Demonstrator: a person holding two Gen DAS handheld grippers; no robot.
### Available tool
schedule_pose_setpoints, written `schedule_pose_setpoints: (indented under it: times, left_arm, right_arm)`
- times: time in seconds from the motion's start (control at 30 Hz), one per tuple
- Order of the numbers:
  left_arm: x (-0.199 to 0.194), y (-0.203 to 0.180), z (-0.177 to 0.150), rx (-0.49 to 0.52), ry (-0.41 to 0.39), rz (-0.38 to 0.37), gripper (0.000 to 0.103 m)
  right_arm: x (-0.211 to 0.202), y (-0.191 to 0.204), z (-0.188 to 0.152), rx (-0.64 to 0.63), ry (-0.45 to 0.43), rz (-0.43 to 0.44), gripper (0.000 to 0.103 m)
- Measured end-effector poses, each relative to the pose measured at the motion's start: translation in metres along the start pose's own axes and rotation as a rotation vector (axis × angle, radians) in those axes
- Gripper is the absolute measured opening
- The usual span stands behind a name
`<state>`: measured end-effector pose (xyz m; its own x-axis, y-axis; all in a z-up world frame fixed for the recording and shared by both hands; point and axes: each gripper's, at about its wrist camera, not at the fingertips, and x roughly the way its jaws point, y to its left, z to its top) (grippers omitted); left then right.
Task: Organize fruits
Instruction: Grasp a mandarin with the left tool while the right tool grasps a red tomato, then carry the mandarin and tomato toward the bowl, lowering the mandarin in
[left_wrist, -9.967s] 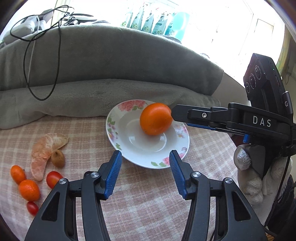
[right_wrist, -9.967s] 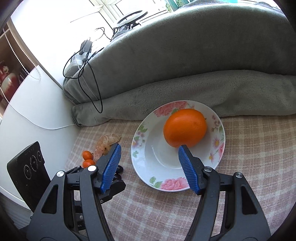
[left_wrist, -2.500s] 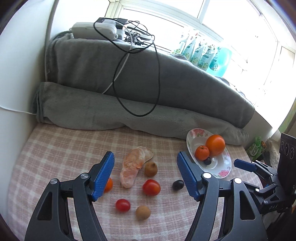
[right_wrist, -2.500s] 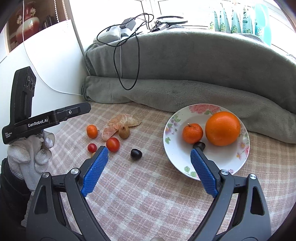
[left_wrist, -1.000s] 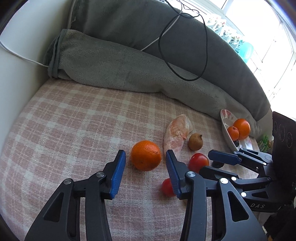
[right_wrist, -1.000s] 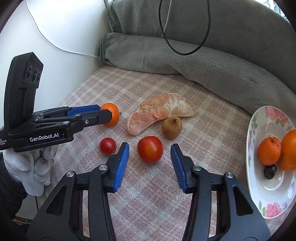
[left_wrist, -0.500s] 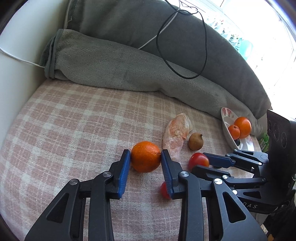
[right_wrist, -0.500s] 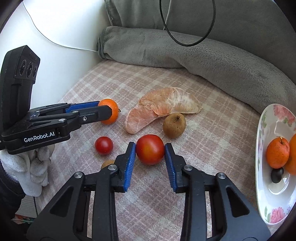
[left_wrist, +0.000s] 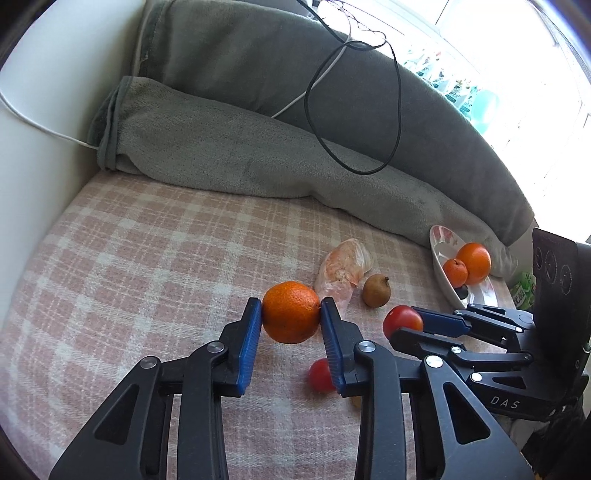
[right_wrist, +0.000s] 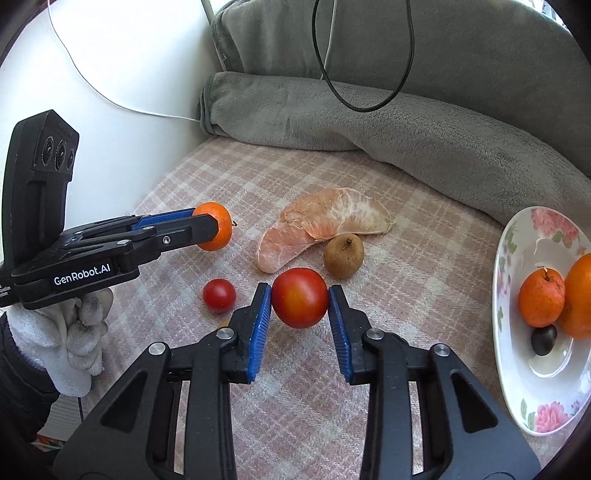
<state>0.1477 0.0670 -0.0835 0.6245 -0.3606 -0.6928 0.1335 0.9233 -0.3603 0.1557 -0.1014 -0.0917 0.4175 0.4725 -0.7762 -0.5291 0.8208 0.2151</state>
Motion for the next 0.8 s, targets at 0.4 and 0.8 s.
schedule_pose_setpoints:
  times: [0.4, 0.8]
  left_arm:
    - [-0.004, -0.038, 0.005, 0.06, -0.019, -0.055, 0.031]
    - [0.015, -0.092, 0.013, 0.13, -0.014, -0.117, 0.031]
  right_arm:
    - [-0.056, -0.027, -0.019, 0.064, -0.075, -0.026, 0.033]
    - [-0.105, -0.085, -0.05, 0.153, -0.12, -0.116, 0.033]
